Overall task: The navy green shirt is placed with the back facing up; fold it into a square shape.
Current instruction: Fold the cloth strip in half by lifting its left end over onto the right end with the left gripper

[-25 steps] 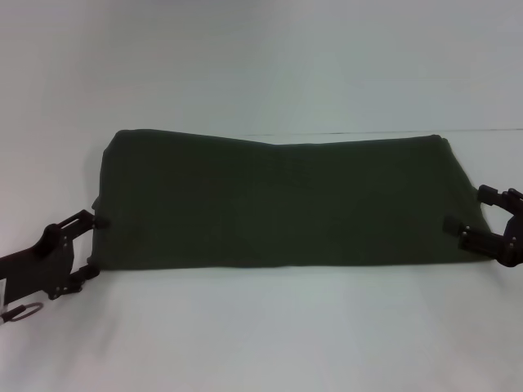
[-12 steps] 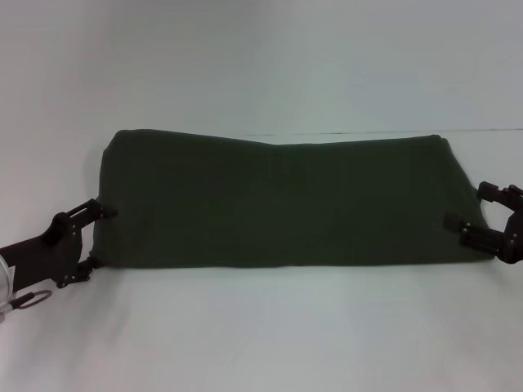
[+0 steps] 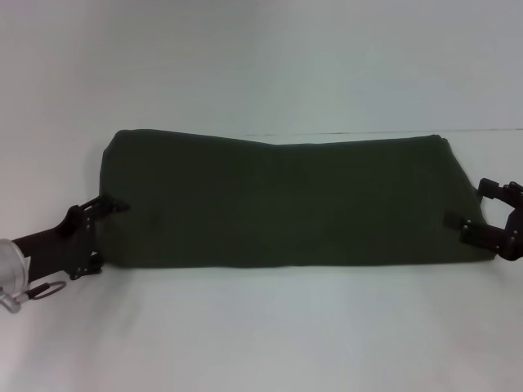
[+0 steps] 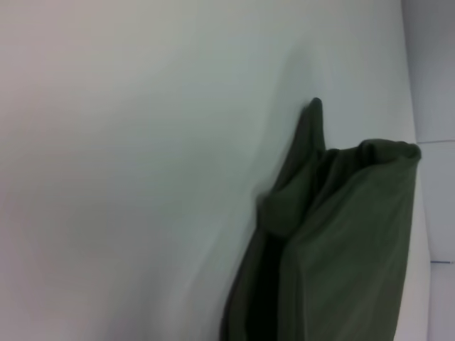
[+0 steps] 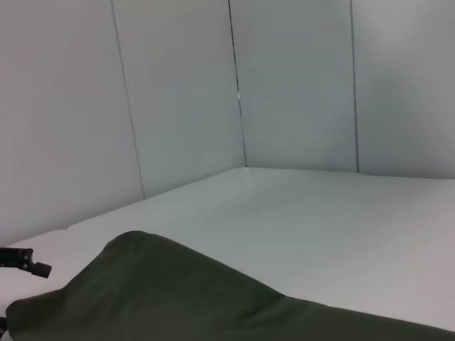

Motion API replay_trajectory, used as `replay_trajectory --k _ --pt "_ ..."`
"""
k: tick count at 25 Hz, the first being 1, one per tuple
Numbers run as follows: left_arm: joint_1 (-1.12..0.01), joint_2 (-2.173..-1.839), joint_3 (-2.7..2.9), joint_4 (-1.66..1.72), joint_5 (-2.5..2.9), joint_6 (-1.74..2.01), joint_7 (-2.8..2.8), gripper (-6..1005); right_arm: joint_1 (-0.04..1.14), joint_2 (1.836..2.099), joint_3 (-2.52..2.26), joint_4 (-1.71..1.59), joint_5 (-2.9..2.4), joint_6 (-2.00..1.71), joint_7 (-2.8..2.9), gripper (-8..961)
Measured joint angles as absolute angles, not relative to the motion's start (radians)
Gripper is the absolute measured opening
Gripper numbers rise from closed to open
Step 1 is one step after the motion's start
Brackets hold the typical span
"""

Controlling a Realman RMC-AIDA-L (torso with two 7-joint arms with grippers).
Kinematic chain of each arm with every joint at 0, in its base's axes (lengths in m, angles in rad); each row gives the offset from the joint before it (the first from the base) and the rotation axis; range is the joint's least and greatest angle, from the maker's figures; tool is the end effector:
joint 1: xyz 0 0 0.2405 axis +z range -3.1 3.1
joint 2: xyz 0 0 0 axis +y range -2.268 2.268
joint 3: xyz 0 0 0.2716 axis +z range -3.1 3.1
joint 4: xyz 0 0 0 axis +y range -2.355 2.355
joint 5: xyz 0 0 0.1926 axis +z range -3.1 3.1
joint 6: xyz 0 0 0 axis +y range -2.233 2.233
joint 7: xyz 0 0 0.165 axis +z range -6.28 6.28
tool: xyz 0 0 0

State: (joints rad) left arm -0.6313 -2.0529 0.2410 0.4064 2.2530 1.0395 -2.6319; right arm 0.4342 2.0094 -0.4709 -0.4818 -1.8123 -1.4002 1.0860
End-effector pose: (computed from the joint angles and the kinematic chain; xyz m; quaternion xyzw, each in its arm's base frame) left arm -0.3339 0.3849 -0.0198 -0.4512 -0.8084 -0.3360 0.1731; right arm 0.3220 0.3383 0.0243 -0.8661 0.2324 0.2832 0.3400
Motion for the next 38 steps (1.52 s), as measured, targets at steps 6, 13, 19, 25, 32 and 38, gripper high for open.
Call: replay_trajectory --k 6,13,19,25,32,38 --pt "-0.649 -2.054 0.259 0.398 2.253 1.021 -2.630 949 0.431 2.009 -0.471 -0.481 -1.811 -1.402 1.086 945" --pt "-0.655 -2.058 0.267 0.397 2.251 0.997 -2.624 948 0.428 2.009 -0.470 -0.480 -1.811 -1.403 1.086 945" --pt "-0.647 -2.056 0.267 0.404 2.253 1.009 -2.626 946 0.429 2.009 -0.469 -0.478 -1.813 -1.404 1.086 945" --pt "-0.647 -2.052 0.283 0.408 2.255 1.021 -2.631 945 0.427 2.009 -0.470 -0.478 -1.814 -1.404 1.086 945" --pt "-0.658 -2.048 0.356 0.423 2.257 1.029 -2.680 944 0.427 2.009 -0.473 -0.479 -1.813 -1.405 1.086 945" --pt "-0.658 -2.047 0.395 0.447 2.257 1.031 -2.711 943 0.428 2.009 -0.473 -0.479 -1.812 -1.405 1.086 945"
